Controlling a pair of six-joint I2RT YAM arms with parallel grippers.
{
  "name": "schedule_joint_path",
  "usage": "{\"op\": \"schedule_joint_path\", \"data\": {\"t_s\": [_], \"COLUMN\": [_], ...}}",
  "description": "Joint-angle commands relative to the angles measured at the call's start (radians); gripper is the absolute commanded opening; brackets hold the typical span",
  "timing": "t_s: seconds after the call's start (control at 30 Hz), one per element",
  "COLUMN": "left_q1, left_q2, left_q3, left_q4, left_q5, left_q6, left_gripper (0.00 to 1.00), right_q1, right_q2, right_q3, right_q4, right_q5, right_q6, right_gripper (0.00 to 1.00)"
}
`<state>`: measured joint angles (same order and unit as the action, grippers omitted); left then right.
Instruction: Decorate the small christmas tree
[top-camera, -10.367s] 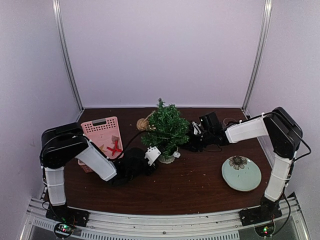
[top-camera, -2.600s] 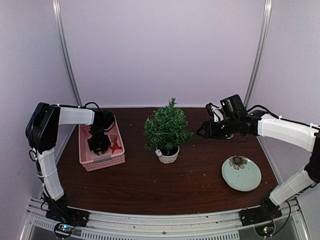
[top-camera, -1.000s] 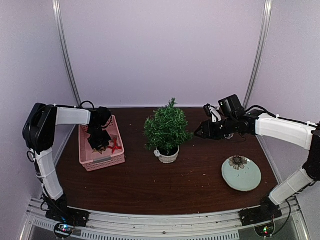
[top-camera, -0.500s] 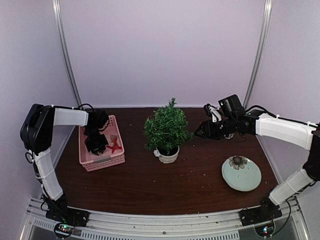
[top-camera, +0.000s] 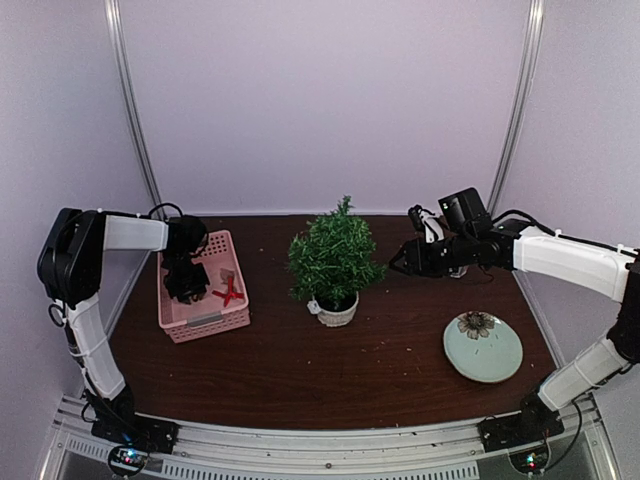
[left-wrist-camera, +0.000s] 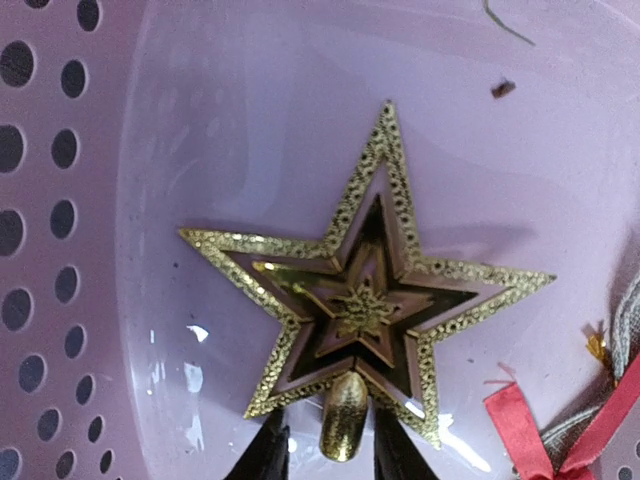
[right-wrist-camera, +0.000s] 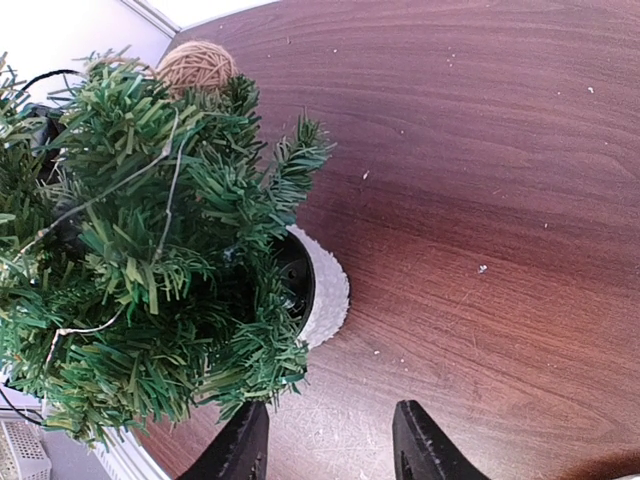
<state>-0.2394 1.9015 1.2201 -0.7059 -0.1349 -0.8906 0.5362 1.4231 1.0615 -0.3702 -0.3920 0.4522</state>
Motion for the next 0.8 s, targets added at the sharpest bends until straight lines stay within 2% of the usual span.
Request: {"op": "schedule_joint_path", "data": {"t_s": [0.0,0.47,0.6,0.77], "left_q1": [0.014,0.024,0.023,0.023], "left_q2": [0.056,0.090,0.013,-0.163], "left_q3": [-0.027,-0.005,-0.032,-0.096], "left_q4": [0.041,0.070,0.078,0.108], "left_q5": [0.015,0.014,0.007,0.007], "left_q6": [0.025,0.127,0.163,0.236], "left_gripper": [0.27,0.09,0.07,0.05], "right_q1": [-0.008,-0.007,-0.007,-0.008], "right_q2": [-0.024,-0.019,-0.022,-0.037], "right_q3": [0.011,0.036,0.077,0.134], "right_q4": [0.020,0.015,-0.010,-0.042], "right_q5": [0.011,0.007,0.008,0.009], "right_q6": [0.010,0.009,-0.016,-0.044], "right_gripper": [0.44,0.44,0.44,0.45]}}
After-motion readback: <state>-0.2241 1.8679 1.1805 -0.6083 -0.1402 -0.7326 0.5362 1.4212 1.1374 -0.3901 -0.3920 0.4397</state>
